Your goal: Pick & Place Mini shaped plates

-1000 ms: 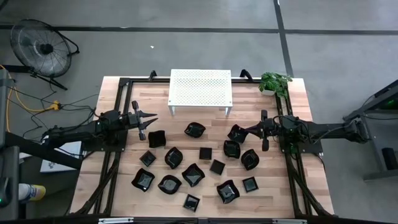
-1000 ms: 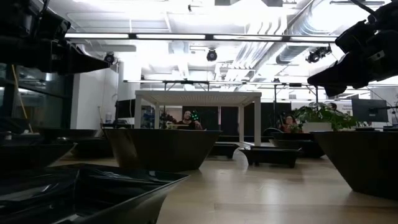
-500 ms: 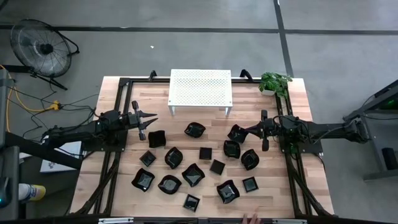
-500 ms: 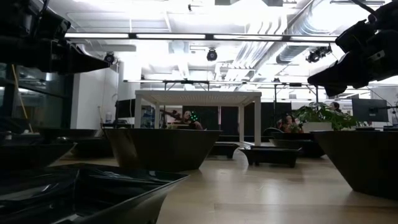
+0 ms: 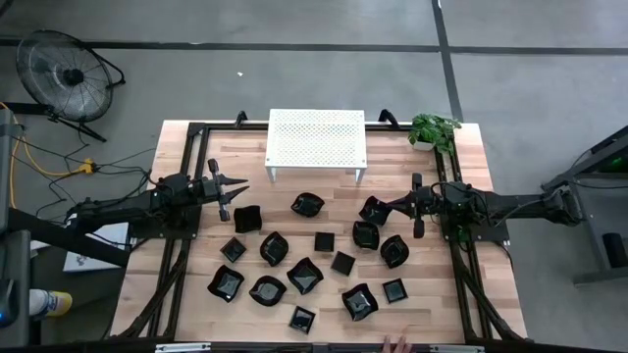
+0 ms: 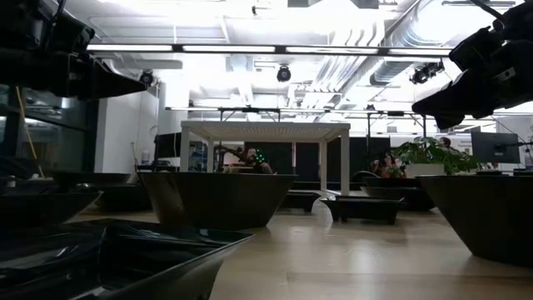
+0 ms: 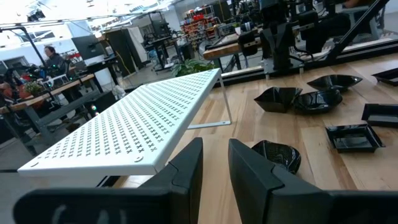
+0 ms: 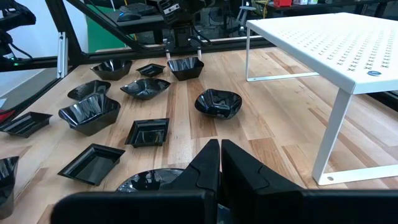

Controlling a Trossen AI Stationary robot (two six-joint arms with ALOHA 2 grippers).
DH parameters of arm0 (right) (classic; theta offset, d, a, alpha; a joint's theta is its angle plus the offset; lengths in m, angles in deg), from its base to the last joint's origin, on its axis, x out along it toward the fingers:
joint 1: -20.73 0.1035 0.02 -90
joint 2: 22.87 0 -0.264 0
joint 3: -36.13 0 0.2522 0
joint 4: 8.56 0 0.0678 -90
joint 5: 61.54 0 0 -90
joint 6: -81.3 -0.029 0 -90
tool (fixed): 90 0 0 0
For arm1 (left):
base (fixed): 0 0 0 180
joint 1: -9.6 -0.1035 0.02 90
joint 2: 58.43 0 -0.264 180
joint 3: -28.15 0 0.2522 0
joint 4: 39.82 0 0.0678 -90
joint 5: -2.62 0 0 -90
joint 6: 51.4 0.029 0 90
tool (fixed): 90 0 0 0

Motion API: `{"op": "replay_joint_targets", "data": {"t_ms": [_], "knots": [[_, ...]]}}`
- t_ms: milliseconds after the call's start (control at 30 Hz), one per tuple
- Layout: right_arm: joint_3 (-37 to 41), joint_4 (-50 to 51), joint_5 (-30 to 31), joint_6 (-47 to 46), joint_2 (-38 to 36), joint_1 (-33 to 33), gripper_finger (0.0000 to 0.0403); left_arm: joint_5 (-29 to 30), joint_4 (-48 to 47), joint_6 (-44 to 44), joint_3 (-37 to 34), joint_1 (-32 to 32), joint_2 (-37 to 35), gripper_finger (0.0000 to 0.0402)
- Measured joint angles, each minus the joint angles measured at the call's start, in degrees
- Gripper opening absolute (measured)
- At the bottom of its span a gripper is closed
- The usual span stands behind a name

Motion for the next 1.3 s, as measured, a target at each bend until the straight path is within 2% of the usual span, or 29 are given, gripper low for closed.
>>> {"op": "replay_joint_targets", "data": {"t_ms": [1033, 1300], "knots": [[0.01, 0.00, -0.02, -0.13, 0.01, -0.02, 0.0012, 0.00, 0.01, 0.00, -0.01, -0.02, 0.00, 0.0074], [0.01, -0.01, 0.36, -13.35, 0.01, -0.02, 0.0012, 0.00, 0.01, 0.00, -0.02, 0.00, 0.00, 0.0074]]}}
